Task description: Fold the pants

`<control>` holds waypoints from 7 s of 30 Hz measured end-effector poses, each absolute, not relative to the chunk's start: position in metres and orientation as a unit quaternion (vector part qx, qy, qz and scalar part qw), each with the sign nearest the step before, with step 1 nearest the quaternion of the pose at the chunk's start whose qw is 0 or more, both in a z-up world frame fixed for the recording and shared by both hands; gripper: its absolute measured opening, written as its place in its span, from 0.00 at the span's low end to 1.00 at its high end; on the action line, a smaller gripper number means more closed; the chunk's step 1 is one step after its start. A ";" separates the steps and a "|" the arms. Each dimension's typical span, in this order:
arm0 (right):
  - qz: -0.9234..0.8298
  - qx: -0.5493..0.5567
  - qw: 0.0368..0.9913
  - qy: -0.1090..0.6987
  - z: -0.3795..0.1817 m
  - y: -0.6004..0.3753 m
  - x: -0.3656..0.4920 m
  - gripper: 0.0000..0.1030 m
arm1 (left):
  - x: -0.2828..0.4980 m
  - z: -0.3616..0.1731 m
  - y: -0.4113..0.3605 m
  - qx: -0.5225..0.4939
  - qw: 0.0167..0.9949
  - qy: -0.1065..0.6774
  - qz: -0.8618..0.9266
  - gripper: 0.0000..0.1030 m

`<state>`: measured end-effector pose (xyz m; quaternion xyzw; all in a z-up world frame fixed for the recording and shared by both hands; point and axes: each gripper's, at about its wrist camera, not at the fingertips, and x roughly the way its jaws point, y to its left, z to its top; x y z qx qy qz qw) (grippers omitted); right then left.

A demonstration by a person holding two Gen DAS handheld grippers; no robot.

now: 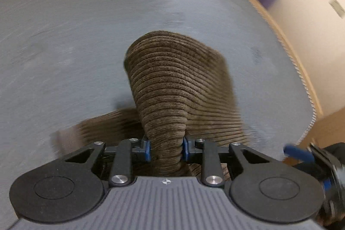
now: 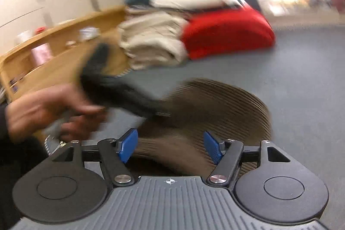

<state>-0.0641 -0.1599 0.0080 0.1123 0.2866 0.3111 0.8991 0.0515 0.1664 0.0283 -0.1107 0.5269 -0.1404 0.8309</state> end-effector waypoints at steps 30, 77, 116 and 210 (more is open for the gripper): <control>0.192 0.202 0.810 0.515 -0.098 -0.113 0.053 0.50 | 0.056 -0.088 0.250 -0.258 0.768 0.582 -0.068 0.85; 0.122 0.021 0.838 0.531 -0.074 -0.286 0.127 0.56 | 0.116 -0.034 0.029 -0.060 0.846 0.499 -0.180 0.39; 0.129 0.010 0.836 0.533 -0.076 -0.265 0.122 0.70 | 0.176 -0.005 0.067 -0.135 0.874 0.468 -0.014 0.48; 0.054 -0.006 0.913 0.403 -0.050 -0.208 -0.011 0.85 | -0.010 -0.047 -0.030 -0.005 0.921 0.386 -0.053 1.00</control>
